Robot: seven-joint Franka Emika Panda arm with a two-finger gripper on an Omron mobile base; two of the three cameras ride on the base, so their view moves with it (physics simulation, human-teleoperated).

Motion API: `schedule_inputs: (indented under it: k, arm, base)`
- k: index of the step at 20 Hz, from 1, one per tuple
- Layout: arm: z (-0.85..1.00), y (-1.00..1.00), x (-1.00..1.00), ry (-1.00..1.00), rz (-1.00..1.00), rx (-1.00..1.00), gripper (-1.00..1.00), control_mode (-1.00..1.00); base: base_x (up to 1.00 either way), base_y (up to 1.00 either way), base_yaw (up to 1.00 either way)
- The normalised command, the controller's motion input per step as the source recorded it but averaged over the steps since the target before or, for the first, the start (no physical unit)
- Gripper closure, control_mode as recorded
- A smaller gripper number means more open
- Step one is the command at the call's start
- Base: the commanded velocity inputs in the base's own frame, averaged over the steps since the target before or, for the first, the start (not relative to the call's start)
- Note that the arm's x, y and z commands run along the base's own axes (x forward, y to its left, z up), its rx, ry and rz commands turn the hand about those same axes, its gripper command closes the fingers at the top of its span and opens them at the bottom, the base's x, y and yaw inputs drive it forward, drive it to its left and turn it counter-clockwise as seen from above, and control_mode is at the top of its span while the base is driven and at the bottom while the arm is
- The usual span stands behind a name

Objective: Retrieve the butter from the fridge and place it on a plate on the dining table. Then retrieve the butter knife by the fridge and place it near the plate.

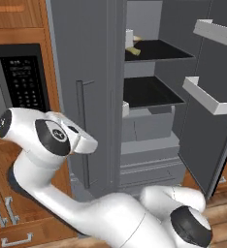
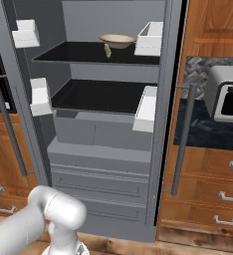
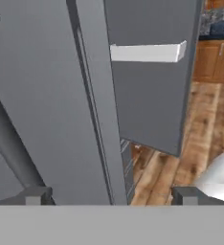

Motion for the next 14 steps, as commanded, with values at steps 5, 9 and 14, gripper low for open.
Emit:
schedule_inputs:
  k: [5,9,14]
  arm:
    - [0.0,-1.0,-0.77,-0.1,0.0,0.66,-1.0,-1.0]
    - [0.02,-1.0,-0.67,-0.09,0.0,0.58,-1.0,-1.0]
    - [0.17,-0.96,-0.51,-0.04,0.0,0.43,-1.0,-1.0]
  base:
    - [0.0,0.0,0.0]
    - [0.0,0.0,0.0]
    - [0.0,0.0,0.0]
